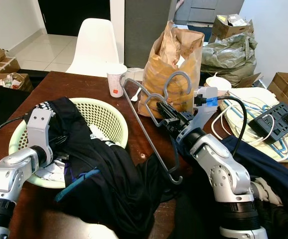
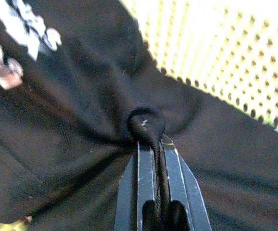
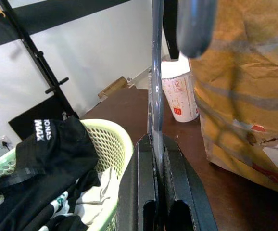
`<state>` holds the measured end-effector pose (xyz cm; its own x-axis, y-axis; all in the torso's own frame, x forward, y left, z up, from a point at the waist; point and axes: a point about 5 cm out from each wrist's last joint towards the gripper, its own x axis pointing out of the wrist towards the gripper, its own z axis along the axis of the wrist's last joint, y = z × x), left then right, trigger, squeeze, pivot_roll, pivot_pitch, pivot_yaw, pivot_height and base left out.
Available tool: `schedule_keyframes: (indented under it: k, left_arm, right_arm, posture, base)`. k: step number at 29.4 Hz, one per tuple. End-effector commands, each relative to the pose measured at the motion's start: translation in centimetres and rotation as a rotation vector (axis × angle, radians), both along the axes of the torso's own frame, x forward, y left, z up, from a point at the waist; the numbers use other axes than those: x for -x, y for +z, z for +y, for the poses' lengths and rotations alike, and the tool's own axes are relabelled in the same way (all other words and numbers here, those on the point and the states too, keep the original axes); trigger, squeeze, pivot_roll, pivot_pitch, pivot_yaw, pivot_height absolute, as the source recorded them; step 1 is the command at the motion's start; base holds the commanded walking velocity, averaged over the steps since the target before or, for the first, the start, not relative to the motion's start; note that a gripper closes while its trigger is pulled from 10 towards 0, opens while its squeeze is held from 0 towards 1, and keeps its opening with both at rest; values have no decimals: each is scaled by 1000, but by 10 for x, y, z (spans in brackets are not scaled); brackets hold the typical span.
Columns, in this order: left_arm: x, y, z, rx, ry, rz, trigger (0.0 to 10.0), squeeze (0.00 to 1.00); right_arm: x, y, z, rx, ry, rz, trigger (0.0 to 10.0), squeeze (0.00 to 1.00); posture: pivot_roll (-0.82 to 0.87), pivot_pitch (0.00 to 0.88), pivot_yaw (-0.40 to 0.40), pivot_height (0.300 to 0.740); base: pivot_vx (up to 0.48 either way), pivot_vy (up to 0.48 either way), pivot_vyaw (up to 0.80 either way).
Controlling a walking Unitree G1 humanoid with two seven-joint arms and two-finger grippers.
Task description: Hang hanger
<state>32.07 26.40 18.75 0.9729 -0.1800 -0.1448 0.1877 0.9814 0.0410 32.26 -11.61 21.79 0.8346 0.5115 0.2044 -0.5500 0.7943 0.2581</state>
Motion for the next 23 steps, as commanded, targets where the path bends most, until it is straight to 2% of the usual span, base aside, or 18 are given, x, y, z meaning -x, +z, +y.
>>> schedule_keyframes:
  k: [1,2,3,4,5,6,7,8,10,12,13,15,16,17,19,20,21,23]
  left_arm:
    - [3,40,5,-20,7,-147,0,0]
    - [3,40,5,-20,7,-147,0,0]
    - [7,62,5,-12,6,-231,0,0]
    - [7,62,5,-12,6,-231,0,0]
    - [13,84,5,2,7,-316,0,0]
    - [25,116,5,26,2,-435,0,0]
    - [25,116,5,26,2,-435,0,0]
    - [39,144,8,19,11,-538,0,0]
    - [39,144,8,19,11,-538,0,0]
    - [67,190,27,-26,85,-697,0,0]
    - [67,190,27,-26,85,-697,0,0]
    - [91,219,62,-118,281,-777,0,0]
    - [91,219,62,-118,281,-777,0,0]
    - [99,228,73,-151,357,-800,0,0]
    - [99,228,73,-151,357,-800,0,0]
    - [122,249,90,-209,529,-877,0,0]
    - [122,249,90,-209,529,-877,0,0]
    - [143,270,98,-290,679,-958,0,0]
  right_arm:
    - [-1,0,0,-6,-9,0,10000,0]
    - [-1,0,0,-6,-9,0,10000,0]
    - [-1,0,1,-10,-8,1,10000,0]
    - [-1,0,1,-10,-8,1,10000,0]
    - [-2,0,2,-12,-8,2,10000,0]
    - [-2,0,3,-16,-7,2,10000,0]
    - [-2,0,3,-16,-7,2,10000,0]
    - [-3,0,4,-22,-5,1,10000,0]
    - [-3,0,4,-22,-5,1,10000,0]
    - [-5,-1,8,-33,3,0,10000,0]
    - [-5,-1,8,-33,3,0,10000,0]
    - [-7,-1,12,-45,12,-4,10000,0]
    - [-7,-1,12,-45,12,-4,10000,0]
    - [-8,0,13,-49,14,-6,10000,0]
    - [-8,0,13,-49,14,-6,10000,0]
    - [-10,0,14,-54,14,-11,10000,0]
    - [-10,0,14,-54,14,-11,10000,0]
    - [-12,2,14,-57,12,-16,10000,0]
  posture:
    - [-72,130,-47,740]
    - [-72,130,-47,740]
    - [-65,126,-46,740]
    - [-65,126,-46,740]
    - [-63,125,-45,740]
    - [-50,119,-48,740]
    - [-50,119,-48,740]
    - [-37,115,-46,740]
    - [-37,115,-46,740]
    - [-13,101,-48,740]
    - [-13,101,-48,740]
    - [3,84,-47,740]
    - [3,84,-47,740]
    - [3,84,-47,740]
    - [3,84,-47,740]
    - [4,70,-42,740]
    - [4,70,-42,740]
    - [1,64,-42,740]
  base:
    - [0,0,0]
    - [0,0,0]
    - [0,0,0]
    - [0,0,0]
    - [0,0,0]
    - [0,0,0]
    - [0,0,0]
    - [0,0,0]
    - [0,0,0]
    - [0,0,0]
    - [0,0,0]
    - [0,0,0]
    - [0,0,0]
    - [0,0,0]
    - [0,0,0]
    - [0,0,0]
    - [0,0,0]
    - [0,0,0]
